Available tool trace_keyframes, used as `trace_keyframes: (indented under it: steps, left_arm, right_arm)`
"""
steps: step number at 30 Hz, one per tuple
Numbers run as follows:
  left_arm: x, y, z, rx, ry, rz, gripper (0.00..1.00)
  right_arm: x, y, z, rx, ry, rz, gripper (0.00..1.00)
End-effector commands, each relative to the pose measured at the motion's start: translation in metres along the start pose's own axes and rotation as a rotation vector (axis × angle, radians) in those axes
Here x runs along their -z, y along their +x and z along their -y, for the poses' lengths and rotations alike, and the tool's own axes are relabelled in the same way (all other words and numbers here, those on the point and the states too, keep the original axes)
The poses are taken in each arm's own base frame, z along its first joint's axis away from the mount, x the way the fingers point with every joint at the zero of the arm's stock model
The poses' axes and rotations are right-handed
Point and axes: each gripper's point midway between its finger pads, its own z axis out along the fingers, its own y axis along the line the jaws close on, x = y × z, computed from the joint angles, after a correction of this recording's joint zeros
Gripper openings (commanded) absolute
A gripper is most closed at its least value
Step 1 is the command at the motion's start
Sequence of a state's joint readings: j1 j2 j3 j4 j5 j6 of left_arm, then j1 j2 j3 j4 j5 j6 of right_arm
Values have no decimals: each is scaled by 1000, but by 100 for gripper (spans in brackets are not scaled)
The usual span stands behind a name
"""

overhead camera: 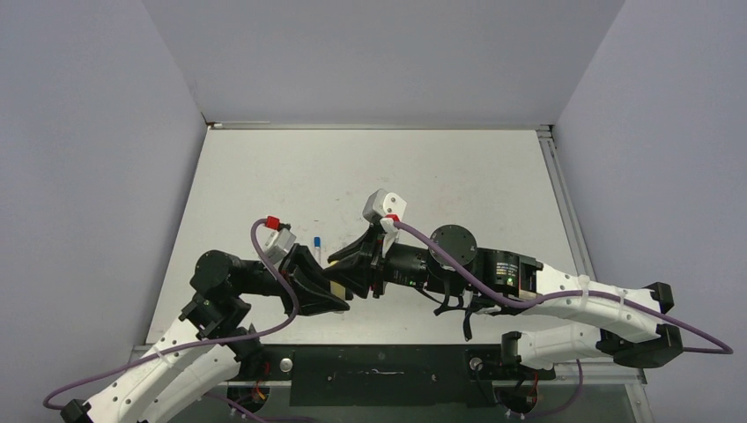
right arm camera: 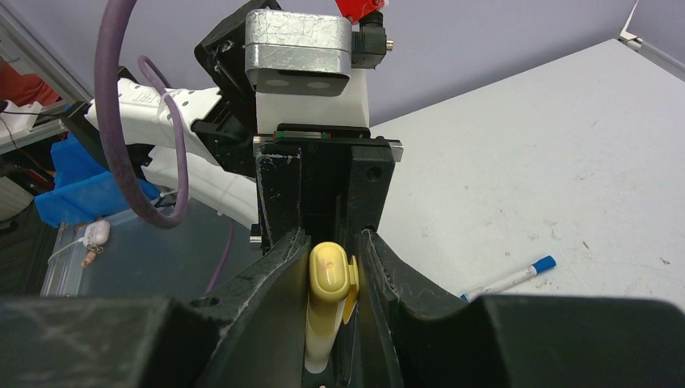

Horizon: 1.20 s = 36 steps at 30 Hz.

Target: Insert the pens into the pen caps

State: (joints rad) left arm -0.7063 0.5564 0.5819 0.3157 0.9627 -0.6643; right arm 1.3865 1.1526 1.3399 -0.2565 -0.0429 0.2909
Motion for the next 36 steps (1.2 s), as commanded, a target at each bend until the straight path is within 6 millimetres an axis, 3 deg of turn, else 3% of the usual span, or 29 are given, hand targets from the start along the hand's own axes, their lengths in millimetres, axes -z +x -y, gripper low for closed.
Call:
trace_keyframes:
  steps: [1,25,36]
  left_arm:
    - [-7,-65,9,-143,-39,171,0]
    - [-22,-109,9,-186,-42,204,0]
    - [-21,-123,-6,-203,-105,208,0]
  right_arm:
    - [6,83,-18,-12,-116,-273,5]
    - [23,147,-17,-27,-158,-430,5]
    - [33,181,-18,-44,-175,-521,5]
